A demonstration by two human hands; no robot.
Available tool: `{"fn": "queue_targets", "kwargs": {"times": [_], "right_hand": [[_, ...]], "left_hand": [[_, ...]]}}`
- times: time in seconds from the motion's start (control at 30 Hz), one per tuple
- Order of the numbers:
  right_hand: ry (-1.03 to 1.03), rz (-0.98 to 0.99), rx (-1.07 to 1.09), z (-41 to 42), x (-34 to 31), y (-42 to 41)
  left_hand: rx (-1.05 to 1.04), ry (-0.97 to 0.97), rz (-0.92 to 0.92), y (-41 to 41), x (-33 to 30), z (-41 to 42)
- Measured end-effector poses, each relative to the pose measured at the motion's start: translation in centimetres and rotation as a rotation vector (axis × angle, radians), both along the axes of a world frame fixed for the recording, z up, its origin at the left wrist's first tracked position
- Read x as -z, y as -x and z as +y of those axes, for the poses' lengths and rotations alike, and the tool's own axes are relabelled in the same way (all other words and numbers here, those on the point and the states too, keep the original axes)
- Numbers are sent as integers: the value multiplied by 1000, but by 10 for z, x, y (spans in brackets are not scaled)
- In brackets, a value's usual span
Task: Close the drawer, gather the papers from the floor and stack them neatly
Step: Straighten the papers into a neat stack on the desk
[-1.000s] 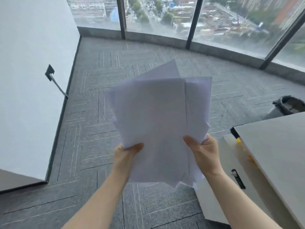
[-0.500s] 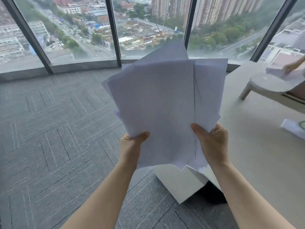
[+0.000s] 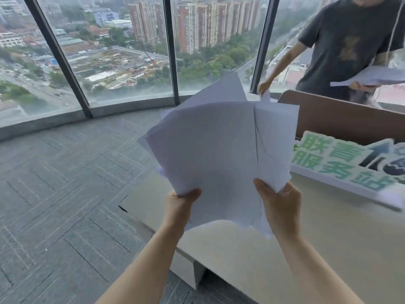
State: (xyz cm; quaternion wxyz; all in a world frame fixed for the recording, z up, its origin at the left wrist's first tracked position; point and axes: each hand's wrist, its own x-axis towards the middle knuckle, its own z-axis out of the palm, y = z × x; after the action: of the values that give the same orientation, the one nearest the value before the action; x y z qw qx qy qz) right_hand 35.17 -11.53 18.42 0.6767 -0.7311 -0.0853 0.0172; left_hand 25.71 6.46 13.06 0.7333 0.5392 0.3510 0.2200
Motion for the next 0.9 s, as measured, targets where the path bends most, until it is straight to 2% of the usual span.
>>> {"fn": "queue_targets", "kwargs": {"times": [0.33, 0.53, 0.67, 0.8, 0.9], "right_hand": [[-38, 81, 113, -71, 58, -48], [2, 199, 160, -104, 83, -46], [-170, 291, 207, -108, 78, -47], [-257, 384, 173, -103, 83, -43], [-216, 325, 154, -95, 83, -41]], "left_hand": [[0, 8, -12, -68, 30, -54], [147, -30, -1, -87, 50, -59], [293, -105, 2, -96, 52, -54], [386, -129, 27, -100, 57, -44], [395, -86, 52, -99, 63, -41]]}}
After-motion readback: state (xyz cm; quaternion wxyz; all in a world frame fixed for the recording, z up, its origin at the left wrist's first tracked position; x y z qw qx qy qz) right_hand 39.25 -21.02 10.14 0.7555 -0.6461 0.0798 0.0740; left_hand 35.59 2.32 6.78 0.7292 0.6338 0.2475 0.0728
